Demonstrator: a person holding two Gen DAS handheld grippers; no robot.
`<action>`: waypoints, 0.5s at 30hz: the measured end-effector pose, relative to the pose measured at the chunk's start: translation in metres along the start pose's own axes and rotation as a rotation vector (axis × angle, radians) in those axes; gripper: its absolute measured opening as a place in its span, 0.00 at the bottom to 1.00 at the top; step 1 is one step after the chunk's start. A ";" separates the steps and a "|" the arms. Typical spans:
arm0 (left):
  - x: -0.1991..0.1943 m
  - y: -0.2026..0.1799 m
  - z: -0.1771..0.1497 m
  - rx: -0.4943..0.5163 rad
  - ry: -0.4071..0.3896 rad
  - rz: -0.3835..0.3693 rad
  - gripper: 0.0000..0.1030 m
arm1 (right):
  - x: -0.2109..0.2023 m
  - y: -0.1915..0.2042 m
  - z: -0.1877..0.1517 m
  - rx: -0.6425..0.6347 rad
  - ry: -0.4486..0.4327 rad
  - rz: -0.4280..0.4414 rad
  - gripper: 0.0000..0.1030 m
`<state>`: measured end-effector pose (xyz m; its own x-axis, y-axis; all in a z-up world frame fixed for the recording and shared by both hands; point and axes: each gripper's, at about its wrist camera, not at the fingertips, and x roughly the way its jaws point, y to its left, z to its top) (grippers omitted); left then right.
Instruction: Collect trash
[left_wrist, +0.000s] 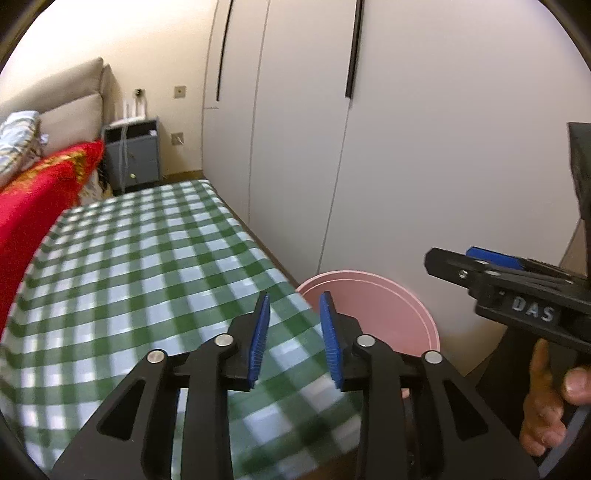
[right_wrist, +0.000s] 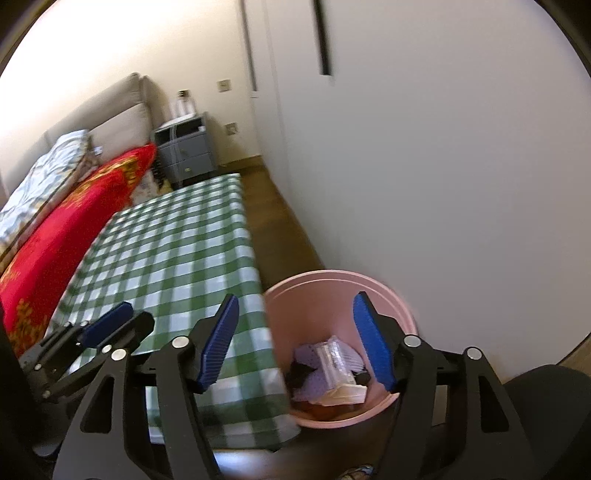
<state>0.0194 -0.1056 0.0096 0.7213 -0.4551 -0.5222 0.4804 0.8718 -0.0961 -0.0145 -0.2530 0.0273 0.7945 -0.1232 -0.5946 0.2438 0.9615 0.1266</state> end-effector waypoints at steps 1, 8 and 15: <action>-0.011 0.003 -0.004 -0.005 -0.002 0.013 0.33 | -0.004 0.005 -0.002 -0.014 -0.007 0.011 0.67; -0.053 0.014 -0.027 -0.052 0.014 0.065 0.36 | -0.019 0.027 -0.021 -0.082 0.001 0.091 0.70; -0.089 0.030 -0.042 -0.113 -0.010 0.196 0.55 | -0.032 0.028 -0.031 -0.085 -0.016 0.102 0.82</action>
<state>-0.0510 -0.0315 0.0177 0.8008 -0.2763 -0.5314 0.2719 0.9583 -0.0884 -0.0504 -0.2145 0.0253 0.8218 -0.0272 -0.5691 0.1138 0.9866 0.1172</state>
